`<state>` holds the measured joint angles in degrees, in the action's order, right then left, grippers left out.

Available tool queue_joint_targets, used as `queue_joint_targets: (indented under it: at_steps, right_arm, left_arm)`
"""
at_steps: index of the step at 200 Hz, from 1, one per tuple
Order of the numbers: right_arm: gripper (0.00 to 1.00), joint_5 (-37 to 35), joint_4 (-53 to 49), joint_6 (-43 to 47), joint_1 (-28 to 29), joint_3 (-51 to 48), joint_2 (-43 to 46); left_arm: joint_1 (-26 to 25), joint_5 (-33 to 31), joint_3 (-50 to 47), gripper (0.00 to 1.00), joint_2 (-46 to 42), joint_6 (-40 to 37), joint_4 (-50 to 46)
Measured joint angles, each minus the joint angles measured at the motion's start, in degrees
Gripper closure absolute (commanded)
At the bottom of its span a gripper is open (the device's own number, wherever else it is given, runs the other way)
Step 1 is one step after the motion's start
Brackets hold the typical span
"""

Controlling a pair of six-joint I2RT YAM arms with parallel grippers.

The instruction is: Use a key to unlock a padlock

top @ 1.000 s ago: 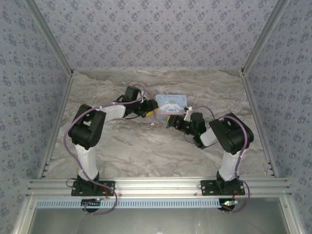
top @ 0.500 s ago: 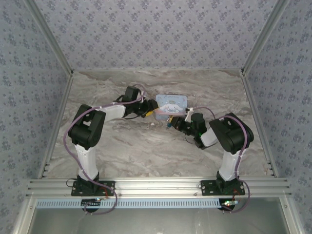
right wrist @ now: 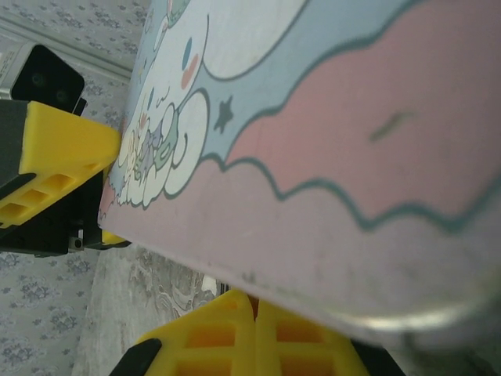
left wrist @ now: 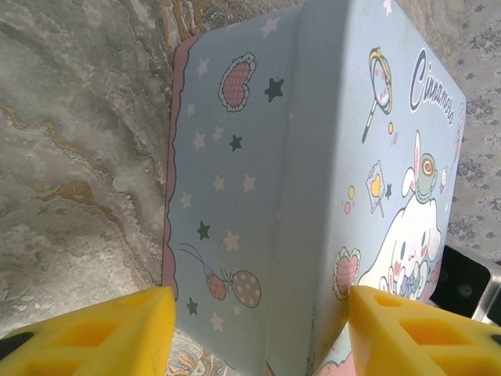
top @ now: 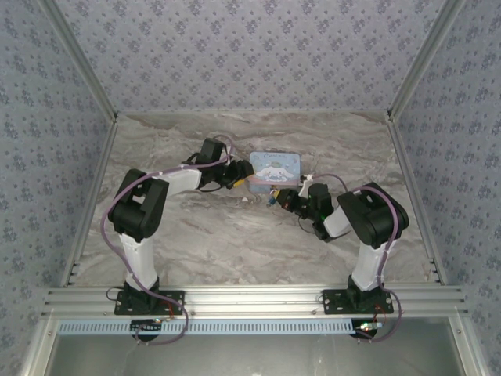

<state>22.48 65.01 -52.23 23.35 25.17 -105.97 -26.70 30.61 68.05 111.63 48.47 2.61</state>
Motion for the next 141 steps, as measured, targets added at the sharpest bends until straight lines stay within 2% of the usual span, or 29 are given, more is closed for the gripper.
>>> queue_joint_targets:
  at_steps: [141]
  right_arm:
    - [1.00, -5.6, 1.7, -8.9, -2.5, -2.2, 2.4]
  left_arm:
    - [-1.7, 0.3, -8.1, 0.42, -4.1, 2.4, 6.0]
